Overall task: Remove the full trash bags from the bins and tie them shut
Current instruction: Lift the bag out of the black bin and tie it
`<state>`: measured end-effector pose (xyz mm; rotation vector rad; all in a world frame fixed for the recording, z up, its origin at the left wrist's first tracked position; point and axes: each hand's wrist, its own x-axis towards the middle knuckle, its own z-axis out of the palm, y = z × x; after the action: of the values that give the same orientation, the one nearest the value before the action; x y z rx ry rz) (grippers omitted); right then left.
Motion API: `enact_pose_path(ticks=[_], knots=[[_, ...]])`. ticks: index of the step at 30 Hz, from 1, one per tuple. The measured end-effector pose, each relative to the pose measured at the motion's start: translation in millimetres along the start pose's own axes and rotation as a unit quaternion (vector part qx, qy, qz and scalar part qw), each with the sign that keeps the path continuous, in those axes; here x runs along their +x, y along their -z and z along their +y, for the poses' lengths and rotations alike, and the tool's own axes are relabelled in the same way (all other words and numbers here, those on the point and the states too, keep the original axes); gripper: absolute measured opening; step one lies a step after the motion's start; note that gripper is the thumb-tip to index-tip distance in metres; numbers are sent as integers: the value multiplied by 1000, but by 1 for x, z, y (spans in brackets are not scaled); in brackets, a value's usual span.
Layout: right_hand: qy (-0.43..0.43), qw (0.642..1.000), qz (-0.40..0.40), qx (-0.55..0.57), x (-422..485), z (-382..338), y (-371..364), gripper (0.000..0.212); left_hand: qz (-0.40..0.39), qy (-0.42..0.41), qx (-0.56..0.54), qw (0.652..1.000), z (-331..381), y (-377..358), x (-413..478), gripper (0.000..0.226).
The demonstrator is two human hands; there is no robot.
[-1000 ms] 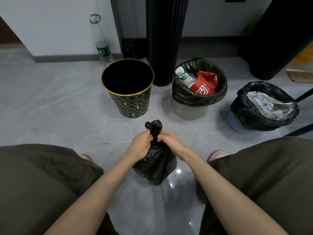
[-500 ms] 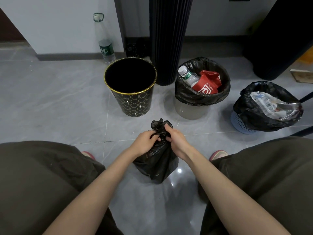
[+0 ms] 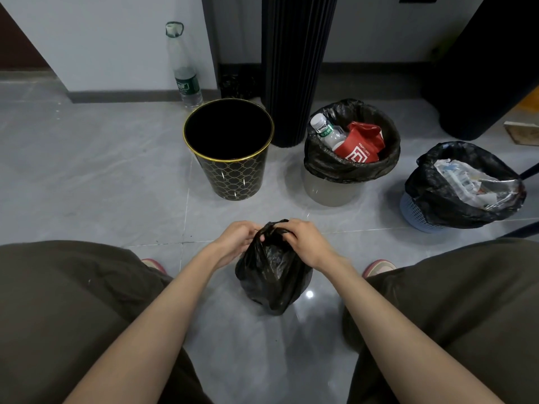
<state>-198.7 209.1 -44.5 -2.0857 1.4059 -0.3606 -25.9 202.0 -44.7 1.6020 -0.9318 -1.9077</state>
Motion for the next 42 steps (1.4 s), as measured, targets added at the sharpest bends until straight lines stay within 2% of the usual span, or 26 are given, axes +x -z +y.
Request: enact_pose_path(ticks=[2, 5, 8, 11, 16, 20, 23, 25, 27, 30, 32, 35, 38, 42], knots=[[-15, 998, 4, 53, -2, -2, -5, 31, 0, -10, 39, 999, -4, 0, -1, 26], [-50, 991, -12, 122, -3, -8, -6, 29, -23, -1, 62, 998, -8, 1, -1, 37], [-80, 983, -38, 160, -3, -9, -8, 29, -42, -5, 78, 996, -11, 3, 2, 23], [-103, 975, -38, 194, -1, -7, -10, 27, 16, -19, 73, 997, -18, 7, 8, 14], [-111, 956, 36, 269, 0, -4, -8, 22, 126, -24, 51, 990, -15, 5, 16, 18], [-207, 878, 68, 427, -4, -2, -3, 25, 212, -19, -11, 977, -8, 8, 16, 15], [-299, 828, 57, 471, -10, 15, -2, 24, 271, 11, -44, 961, -16, 22, 18, 15], [-373, 769, 46, 517, -16, 28, -8, 23, 305, 31, -50, 950, -26, 28, 19, 15], [-401, 714, 63, 570, -19, 33, -13, 21, 318, 32, -86, 944, -32, 27, 18, 16], [-343, 704, 91, 615, -11, 23, -7, 25, 298, -10, -149, 943, -19, 17, 14, 13], [-308, 695, 85, 644, -5, 10, 1, 31, 244, -38, -186, 951, -7, 7, 10, 18], [-289, 666, 83, 682, 4, -2, 1, 32, 191, -72, -185, 961, -1, -3, 8, 24], [-296, 631, 104, 709, 9, -6, -6, 33, 177, -79, -200, 960, -3, -8, 10, 24], [-354, 603, 115, 706, 2, -4, -13, 41, 186, -35, -228, 955, -13, -10, 15, 25]])
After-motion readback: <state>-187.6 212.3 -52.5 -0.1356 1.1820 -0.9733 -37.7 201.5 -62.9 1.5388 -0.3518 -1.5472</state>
